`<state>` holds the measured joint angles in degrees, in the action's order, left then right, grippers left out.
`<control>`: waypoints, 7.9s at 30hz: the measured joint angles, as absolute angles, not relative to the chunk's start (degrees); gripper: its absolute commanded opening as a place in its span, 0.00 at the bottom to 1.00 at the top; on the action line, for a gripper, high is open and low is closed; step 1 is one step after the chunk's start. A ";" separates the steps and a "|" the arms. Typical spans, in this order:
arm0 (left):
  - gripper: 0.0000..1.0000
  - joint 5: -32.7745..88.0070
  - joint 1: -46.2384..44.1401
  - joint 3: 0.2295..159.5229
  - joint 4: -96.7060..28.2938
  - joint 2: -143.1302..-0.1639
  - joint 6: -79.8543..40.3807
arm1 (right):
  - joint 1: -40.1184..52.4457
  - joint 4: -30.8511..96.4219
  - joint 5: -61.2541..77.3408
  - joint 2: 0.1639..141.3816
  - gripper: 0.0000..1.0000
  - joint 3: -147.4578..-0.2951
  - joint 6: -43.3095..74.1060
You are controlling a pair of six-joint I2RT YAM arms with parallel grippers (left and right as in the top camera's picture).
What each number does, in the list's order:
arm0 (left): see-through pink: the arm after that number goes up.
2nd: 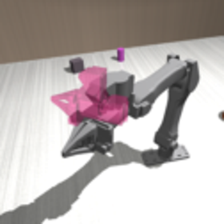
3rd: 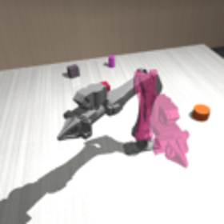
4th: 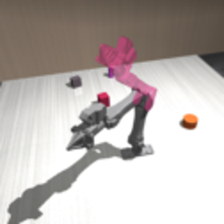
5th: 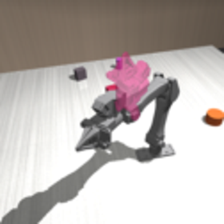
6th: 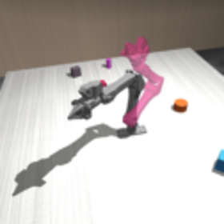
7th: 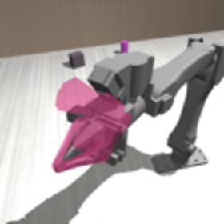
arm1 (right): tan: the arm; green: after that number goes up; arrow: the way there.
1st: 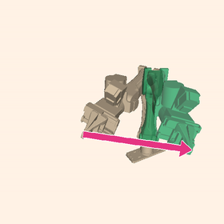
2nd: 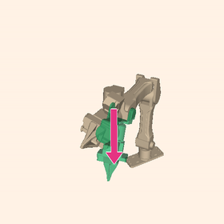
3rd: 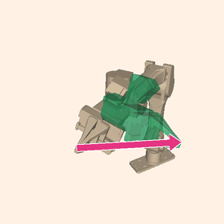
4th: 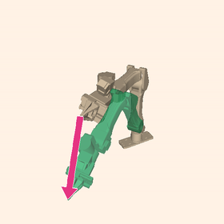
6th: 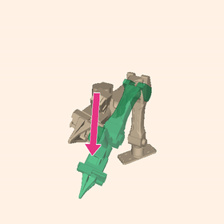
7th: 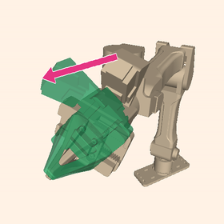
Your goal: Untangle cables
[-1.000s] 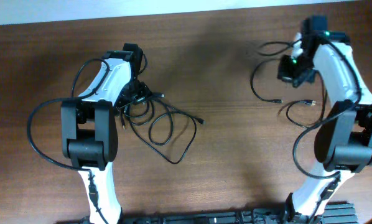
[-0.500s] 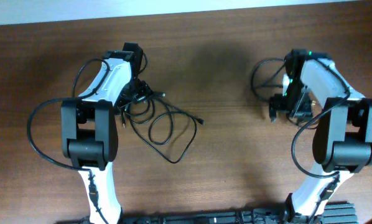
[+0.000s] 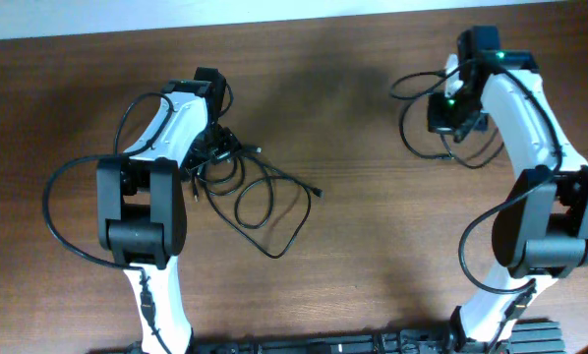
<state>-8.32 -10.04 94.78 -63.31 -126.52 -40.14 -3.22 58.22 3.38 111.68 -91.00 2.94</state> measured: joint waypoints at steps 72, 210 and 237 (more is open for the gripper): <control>0.99 10.00 -10.44 94.78 -55.64 -126.63 -34.04 | -3.09 55.64 30.35 109.03 0.99 -104.33 1.96; 0.01 42.04 -4.32 84.31 -47.46 -105.36 0.01 | 16.99 31.35 34.37 101.12 0.65 -77.06 -2.50; 0.00 40.64 1.37 83.79 -47.48 -102.69 1.78 | 11.53 37.04 39.09 107.00 0.66 -77.56 -3.55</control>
